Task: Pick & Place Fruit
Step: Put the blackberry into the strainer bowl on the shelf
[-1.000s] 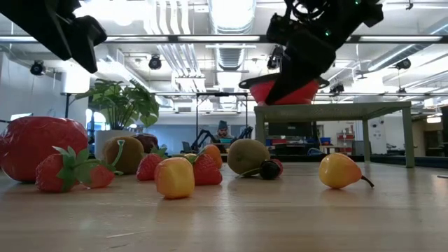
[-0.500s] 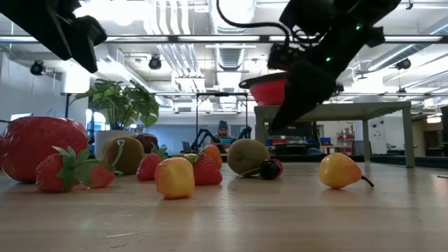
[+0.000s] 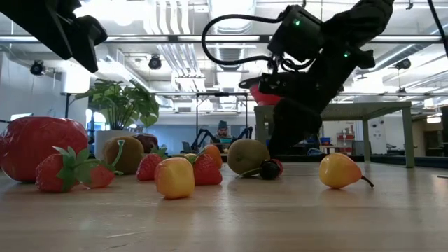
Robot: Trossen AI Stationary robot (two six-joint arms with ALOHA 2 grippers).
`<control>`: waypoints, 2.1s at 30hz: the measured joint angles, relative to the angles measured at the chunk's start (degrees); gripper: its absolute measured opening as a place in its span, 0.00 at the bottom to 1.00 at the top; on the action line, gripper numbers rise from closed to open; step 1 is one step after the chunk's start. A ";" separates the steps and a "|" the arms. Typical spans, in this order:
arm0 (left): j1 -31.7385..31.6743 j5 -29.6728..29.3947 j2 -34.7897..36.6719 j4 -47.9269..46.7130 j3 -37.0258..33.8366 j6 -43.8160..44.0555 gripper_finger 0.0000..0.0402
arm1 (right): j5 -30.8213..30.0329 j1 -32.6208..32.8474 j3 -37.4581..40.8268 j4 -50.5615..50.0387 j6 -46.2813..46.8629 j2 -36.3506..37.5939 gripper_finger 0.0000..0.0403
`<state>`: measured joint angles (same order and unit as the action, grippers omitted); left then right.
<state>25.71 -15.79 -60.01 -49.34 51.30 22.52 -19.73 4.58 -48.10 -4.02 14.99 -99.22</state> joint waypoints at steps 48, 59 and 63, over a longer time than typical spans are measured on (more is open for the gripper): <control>0.00 0.02 0.00 0.04 -0.01 0.00 0.68 | 1.84 -1.64 0.96 7.74 0.46 -5.03 0.28; -0.02 0.02 0.00 0.04 -0.01 0.00 0.68 | 2.66 -1.63 0.93 7.35 0.45 -4.06 0.21; -0.02 0.02 0.00 0.04 -0.01 0.00 0.68 | 4.27 -1.59 -0.01 7.00 -0.88 -0.18 0.25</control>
<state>25.70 -15.77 -60.01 -49.30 51.29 22.52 -15.46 2.98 -48.11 2.98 14.11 -99.39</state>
